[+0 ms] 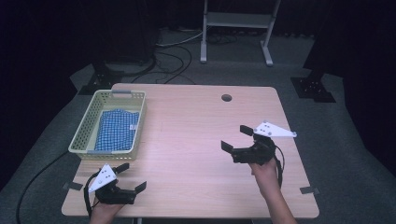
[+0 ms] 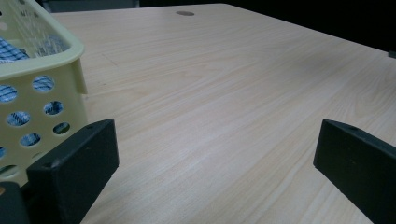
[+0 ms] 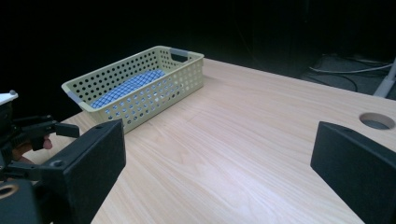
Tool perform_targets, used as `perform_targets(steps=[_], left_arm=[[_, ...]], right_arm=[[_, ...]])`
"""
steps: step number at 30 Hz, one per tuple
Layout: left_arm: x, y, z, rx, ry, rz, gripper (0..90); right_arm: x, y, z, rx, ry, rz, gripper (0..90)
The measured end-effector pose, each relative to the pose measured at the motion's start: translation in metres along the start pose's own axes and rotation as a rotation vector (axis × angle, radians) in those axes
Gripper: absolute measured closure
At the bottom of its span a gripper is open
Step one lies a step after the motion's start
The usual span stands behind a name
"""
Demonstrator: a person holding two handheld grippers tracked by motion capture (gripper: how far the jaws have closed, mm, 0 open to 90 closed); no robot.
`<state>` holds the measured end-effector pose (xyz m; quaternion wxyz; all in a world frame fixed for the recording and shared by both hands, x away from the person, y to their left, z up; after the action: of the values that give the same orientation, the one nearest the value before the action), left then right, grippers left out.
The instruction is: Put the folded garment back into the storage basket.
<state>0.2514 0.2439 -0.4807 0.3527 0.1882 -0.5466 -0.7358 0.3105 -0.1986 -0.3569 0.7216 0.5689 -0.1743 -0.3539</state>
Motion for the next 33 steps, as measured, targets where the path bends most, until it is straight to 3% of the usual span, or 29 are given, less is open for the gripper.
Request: perform_targets(steps=[5, 11, 17, 22, 33], left_arm=[[0.000, 0.000, 0.000, 0.001, -0.002, -0.005, 0.0], [0.000, 0.000, 0.000, 0.001, 0.000, -0.003, 0.0], [0.000, 0.000, 0.000, -0.002, -0.001, -0.002, 0.0], [0.001, 0.000, 0.000, 0.003, 0.011, -0.006, 0.0], [0.001, 0.000, 0.000, 0.002, 0.014, -0.003, 0.0]], right_arm=[[0.011, -0.015, 0.017, 0.016, -0.053, -0.030, 3.2], [0.027, -0.038, 0.038, 0.041, -0.069, -0.083, 3.2], [0.040, -0.065, 0.055, 0.021, -0.118, -0.091, 3.2], [0.048, -0.091, 0.068, 0.028, -0.200, -0.070, 3.2], [0.056, -0.129, 0.082, -0.024, -0.272, -0.005, 3.2]])
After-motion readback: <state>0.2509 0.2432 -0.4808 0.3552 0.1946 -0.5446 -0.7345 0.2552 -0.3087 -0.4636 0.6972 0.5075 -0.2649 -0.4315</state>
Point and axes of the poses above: each handheld gripper's, and its own axes: z roughly backward along the jaws, y roughly out of its top, x roughly to its right, the point moved 1 cm from there along -z, roughly forward along the jaws, and after that the axes turned 1 degree about z, right-handed, at the moved point
